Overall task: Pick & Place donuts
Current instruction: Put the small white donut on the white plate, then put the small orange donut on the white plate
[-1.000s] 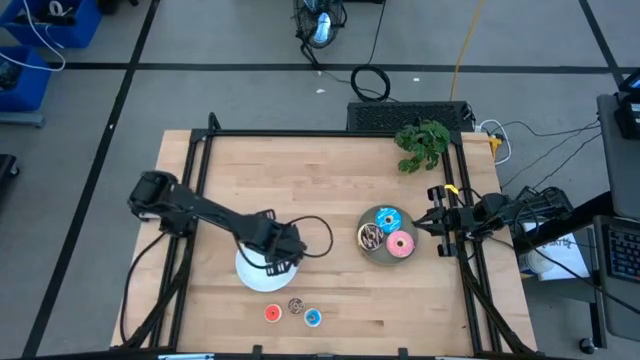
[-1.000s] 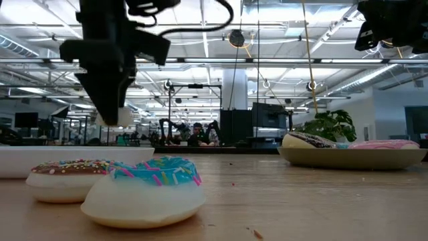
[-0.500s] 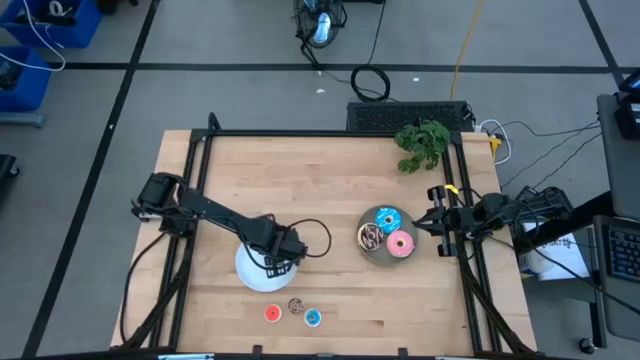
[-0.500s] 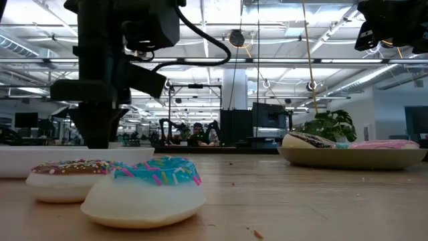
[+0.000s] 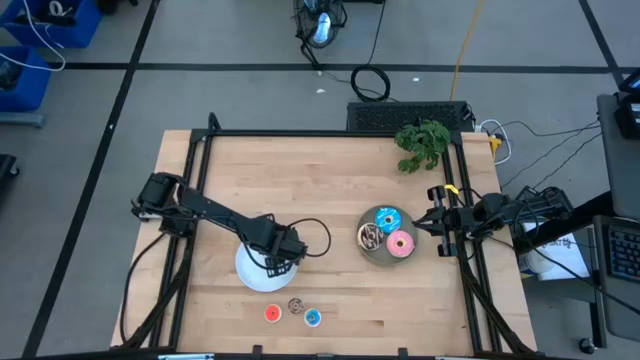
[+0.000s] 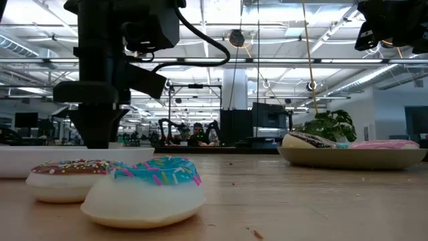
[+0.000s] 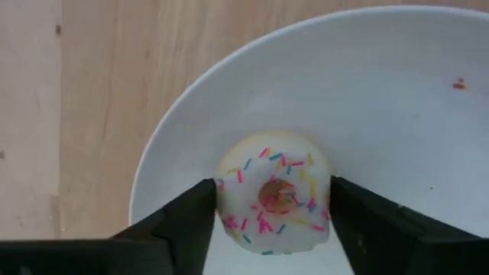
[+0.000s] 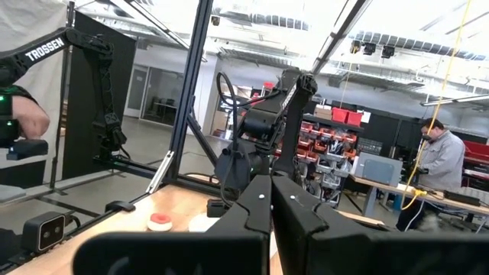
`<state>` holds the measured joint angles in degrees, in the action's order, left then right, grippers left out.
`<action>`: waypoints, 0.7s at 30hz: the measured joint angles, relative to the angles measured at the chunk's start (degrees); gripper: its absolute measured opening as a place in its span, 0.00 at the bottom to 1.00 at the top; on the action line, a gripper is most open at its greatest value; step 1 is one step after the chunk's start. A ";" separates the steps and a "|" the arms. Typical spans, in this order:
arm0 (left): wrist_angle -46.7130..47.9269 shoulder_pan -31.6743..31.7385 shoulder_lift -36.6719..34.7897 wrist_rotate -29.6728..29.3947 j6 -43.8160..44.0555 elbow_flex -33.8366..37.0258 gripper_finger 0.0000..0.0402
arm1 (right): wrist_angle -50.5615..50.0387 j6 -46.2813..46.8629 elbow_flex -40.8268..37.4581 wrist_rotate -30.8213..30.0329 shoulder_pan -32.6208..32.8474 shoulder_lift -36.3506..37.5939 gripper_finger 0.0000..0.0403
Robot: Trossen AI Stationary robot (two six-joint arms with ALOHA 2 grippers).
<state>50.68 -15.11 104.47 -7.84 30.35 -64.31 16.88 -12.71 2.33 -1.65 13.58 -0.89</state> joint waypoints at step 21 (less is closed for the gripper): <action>18.58 -2.31 0.00 1.14 2.82 -15.38 0.82 | -0.09 0.00 0.00 0.00 0.00 0.00 0.00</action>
<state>69.25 -17.43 104.47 -6.70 33.17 -79.69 16.80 -12.70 2.33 -1.65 13.59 -0.89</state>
